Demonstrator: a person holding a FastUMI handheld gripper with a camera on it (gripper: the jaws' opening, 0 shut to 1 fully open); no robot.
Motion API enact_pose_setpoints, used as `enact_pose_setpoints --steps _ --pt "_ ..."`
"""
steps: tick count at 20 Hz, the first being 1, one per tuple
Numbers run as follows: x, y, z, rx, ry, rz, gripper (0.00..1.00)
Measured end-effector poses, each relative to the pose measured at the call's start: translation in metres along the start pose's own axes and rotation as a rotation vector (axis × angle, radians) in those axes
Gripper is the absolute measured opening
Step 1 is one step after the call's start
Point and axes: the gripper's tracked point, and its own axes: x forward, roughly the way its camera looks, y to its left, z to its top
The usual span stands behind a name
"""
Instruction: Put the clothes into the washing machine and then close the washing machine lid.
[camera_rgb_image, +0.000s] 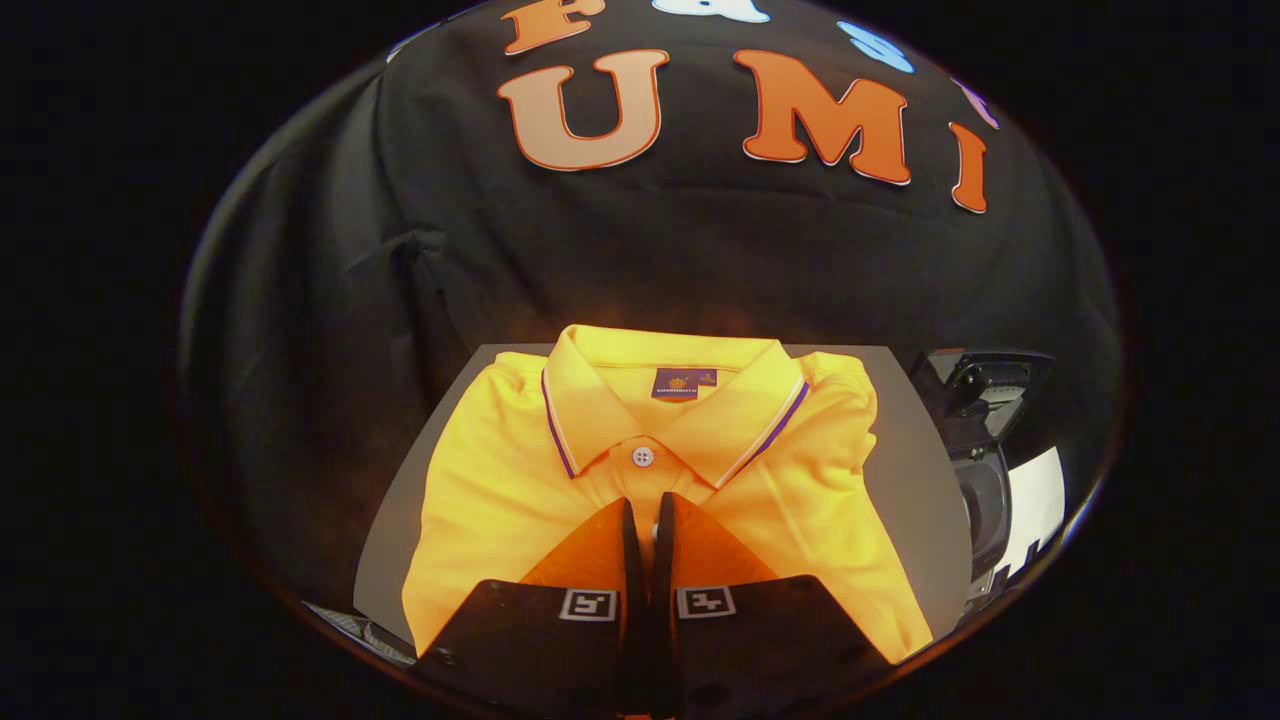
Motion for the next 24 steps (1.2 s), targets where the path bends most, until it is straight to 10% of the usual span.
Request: enact_pose_setpoints --steps 12,24 --pt "-0.064 -0.03 0.056 0.052 -0.21 0.079 0.08" --pt "-0.173 -0.254 0.103 0.111 -0.374 0.031 0.08"
